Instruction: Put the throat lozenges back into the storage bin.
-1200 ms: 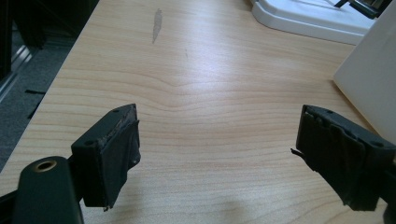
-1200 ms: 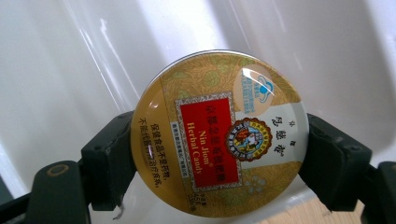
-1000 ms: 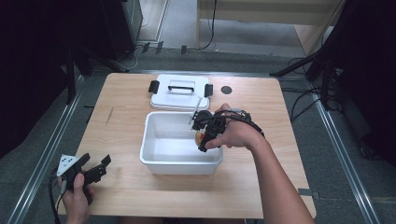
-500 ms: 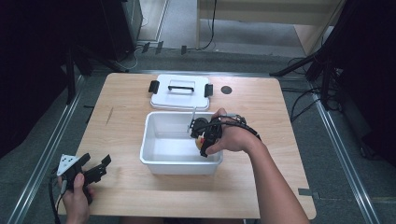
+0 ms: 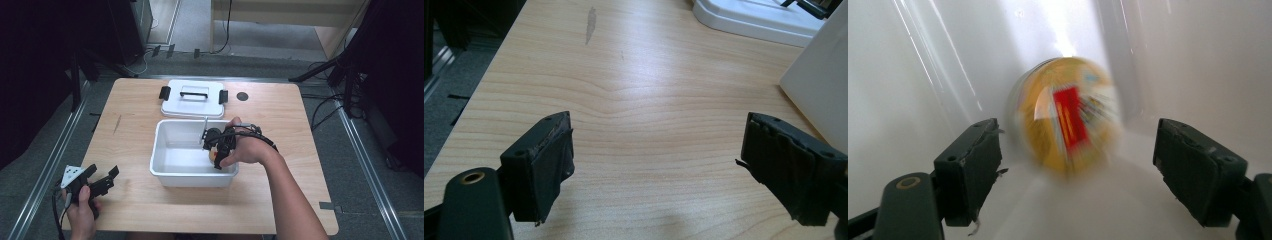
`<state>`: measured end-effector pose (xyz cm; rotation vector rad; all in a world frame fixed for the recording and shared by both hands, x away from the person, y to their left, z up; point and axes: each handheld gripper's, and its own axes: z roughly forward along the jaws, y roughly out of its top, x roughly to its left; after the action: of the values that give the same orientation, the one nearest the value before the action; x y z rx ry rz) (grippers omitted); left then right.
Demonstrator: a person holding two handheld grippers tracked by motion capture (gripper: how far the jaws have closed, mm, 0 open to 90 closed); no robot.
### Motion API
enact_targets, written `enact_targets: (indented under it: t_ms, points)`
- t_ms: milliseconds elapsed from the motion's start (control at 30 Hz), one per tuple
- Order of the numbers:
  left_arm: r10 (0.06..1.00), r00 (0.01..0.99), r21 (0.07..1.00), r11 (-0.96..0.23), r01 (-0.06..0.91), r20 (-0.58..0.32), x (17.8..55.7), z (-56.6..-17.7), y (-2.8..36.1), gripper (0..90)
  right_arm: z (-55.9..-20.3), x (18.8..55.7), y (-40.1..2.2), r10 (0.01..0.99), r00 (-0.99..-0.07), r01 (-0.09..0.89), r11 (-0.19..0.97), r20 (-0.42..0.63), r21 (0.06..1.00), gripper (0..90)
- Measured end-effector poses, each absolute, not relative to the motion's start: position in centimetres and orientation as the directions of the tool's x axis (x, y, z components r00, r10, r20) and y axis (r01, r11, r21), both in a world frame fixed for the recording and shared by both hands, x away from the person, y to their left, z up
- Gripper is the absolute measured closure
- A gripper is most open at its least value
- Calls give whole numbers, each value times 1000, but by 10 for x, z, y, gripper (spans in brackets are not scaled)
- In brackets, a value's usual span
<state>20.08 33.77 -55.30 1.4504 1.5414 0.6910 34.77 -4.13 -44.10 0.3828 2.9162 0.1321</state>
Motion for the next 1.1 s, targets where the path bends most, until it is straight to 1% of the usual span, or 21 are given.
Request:
enact_targets:
  t_ms: [133, 167, 267, 467, 567, 800, 967, 1067, 1100]
  points:
    - [972, 73, 862, 161, 480, -223, 201, -553, 338, 137, -441, 347, -42, 265, -947, 249, 962, -179, 108, 195]
    - [972, 73, 862, 161, 480, -223, 201, -553, 338, 137, -441, 347, -42, 261, -948, 245, 963, -180, 109, 207]
    - [972, 74, 863, 161, 480, -222, 201, -553, 338, 137, -437, 348, -44, 264, -948, 243, 961, -179, 131, 291]
    - [972, 79, 861, 159, 483, -223, 201, -553, 338, 138, -422, 349, -49, 295, -944, 260, 941, -147, 216, 374]
    - [971, 80, 861, 159, 483, -224, 201, -553, 338, 138, -413, 348, -53, 315, -941, 281, 929, -120, 240, 379]
    - [971, 80, 861, 159, 483, -224, 201, -553, 338, 138, -388, 346, -65, 335, -935, 291, 911, -113, 293, 367]
    - [972, 79, 861, 159, 484, -223, 201, -553, 337, 138, -368, 344, -79, 372, -920, 317, 890, -120, 327, 358]
    - [972, 80, 861, 157, 484, -222, 202, -553, 337, 138, -360, 344, -91, 417, -901, 356, 868, -118, 346, 345]
    - [972, 80, 861, 157, 484, -222, 202, -553, 337, 138, -360, 344, -91, 417, -901, 356, 868, -118, 346, 345]
